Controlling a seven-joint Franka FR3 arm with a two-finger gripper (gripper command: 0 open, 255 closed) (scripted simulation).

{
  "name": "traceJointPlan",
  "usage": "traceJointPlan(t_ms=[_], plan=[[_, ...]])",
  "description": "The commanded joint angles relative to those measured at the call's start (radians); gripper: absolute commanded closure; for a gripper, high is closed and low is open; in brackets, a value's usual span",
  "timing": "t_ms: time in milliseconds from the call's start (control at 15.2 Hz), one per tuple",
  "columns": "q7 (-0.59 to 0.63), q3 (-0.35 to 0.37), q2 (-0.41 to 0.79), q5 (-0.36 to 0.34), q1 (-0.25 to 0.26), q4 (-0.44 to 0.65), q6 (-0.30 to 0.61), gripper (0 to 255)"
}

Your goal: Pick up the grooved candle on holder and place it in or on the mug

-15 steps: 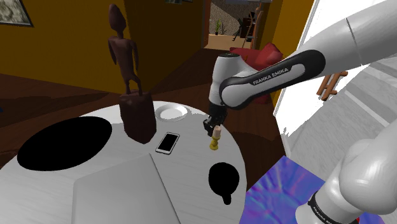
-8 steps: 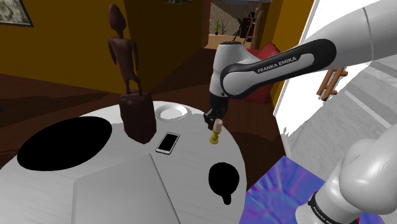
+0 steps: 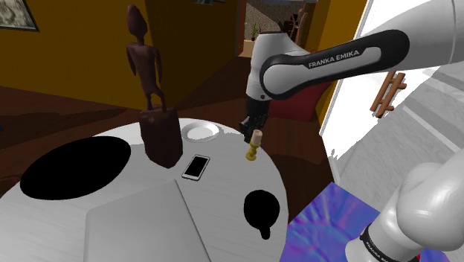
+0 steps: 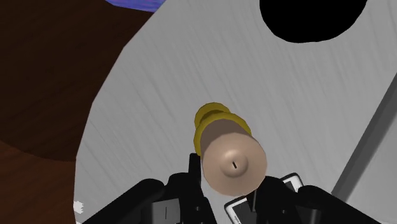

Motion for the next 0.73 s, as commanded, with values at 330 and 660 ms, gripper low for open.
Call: traceJointPlan(t_ms=[330,660], plan=[[0.001,-0.004,-0.022,0.0,-0.001,0.073,-0.095,255],[0.018,0.004,-0.053,0.006,0.008,0.099,-0.15,255]])
